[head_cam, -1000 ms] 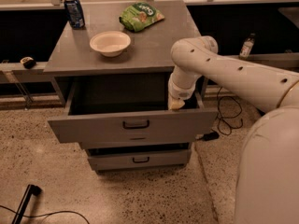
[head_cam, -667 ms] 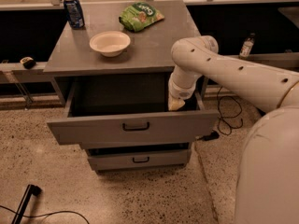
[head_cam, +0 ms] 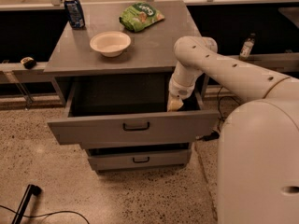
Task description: Open top drawer
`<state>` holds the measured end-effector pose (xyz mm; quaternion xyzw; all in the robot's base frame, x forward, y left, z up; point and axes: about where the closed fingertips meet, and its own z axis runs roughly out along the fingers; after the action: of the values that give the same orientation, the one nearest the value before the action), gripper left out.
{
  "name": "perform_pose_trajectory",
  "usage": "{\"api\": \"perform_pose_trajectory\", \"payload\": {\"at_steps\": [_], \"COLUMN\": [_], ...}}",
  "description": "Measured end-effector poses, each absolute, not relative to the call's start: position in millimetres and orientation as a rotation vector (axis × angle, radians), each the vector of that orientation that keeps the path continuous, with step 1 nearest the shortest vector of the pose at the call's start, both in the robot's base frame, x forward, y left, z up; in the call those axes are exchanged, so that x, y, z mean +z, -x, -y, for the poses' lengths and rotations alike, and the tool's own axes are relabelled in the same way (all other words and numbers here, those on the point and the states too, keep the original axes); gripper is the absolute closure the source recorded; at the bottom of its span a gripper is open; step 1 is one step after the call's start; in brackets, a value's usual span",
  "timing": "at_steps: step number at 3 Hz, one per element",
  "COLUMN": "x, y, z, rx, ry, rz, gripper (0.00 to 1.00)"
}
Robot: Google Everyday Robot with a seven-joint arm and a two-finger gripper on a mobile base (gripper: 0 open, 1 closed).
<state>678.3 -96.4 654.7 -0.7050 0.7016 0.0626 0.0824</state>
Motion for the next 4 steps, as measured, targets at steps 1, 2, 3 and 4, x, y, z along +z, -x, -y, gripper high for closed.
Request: {"api": "perform_pose_trajectory", "payload": {"at_steps": [1, 2, 3, 4], "x": [649, 649, 653, 653], "y": [-661, -661, -627, -629], "z": [87, 87, 76, 76], "rx": [0.305, 0.305, 0.405, 0.405], "ry": [2.094, 2.094, 2.116, 2.116], "rz": [-2.135, -2.135, -2.143, -2.143], "gripper": [1.0, 1.0, 1.0, 1.0]}}
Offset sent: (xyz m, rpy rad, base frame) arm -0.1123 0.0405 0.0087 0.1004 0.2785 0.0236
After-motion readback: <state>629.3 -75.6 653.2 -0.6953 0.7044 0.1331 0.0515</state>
